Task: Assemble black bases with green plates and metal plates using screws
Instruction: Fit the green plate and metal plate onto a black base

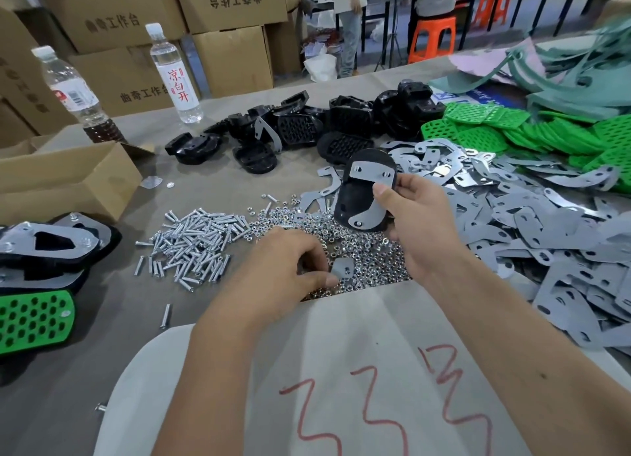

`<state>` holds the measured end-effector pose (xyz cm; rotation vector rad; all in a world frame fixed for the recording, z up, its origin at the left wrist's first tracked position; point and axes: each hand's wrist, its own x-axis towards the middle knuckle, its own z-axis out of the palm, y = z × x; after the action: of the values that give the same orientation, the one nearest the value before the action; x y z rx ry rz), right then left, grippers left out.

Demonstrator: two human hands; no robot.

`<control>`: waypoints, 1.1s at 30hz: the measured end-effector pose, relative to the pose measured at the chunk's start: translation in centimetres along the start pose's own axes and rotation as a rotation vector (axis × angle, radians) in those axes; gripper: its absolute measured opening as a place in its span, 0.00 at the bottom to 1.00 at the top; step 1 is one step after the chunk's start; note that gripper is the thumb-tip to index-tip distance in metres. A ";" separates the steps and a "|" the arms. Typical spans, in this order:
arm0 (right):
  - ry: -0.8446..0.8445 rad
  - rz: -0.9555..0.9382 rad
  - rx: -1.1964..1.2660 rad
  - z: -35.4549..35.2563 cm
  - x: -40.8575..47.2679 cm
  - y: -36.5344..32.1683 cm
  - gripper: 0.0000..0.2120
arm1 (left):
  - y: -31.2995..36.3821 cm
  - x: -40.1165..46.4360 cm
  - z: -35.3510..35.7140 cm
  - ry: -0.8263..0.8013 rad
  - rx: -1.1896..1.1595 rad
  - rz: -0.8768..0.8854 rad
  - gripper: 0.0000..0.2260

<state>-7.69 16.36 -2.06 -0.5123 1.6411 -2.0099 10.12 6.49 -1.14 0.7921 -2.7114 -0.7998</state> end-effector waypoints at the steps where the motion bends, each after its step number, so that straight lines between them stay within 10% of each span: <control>1: -0.004 0.006 0.018 0.0 -0.1 0.0 0.08 | 0.0 0.0 0.1 -0.004 0.018 -0.012 0.11; 7: -0.033 -0.019 -0.047 0.2 -0.1 0.4 0.07 | 0.1 -0.3 0.3 -0.008 0.045 -0.013 0.12; 12: -0.036 -0.039 -0.113 0.2 0.0 0.6 0.07 | -0.3 0.2 0.1 0.333 -0.117 -0.083 0.09; 16: -0.097 -0.053 -0.186 0.4 -0.3 0.5 0.08 | 0.0 0.6 0.0 0.628 -0.586 -0.119 0.11; 20: -0.230 -0.068 -0.217 0.8 -0.9 0.4 0.07 | 1.3 0.6 0.6 0.581 -1.105 -0.195 0.08; 33: -0.306 -0.082 -0.167 1.3 -1.7 0.3 0.08 | 1.7 1.1 2.1 0.653 -1.038 -0.252 0.05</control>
<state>-5.52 16.23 -2.08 -0.9127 1.6242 -1.7528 7.74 8.02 -1.95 0.8823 -1.3520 -1.4652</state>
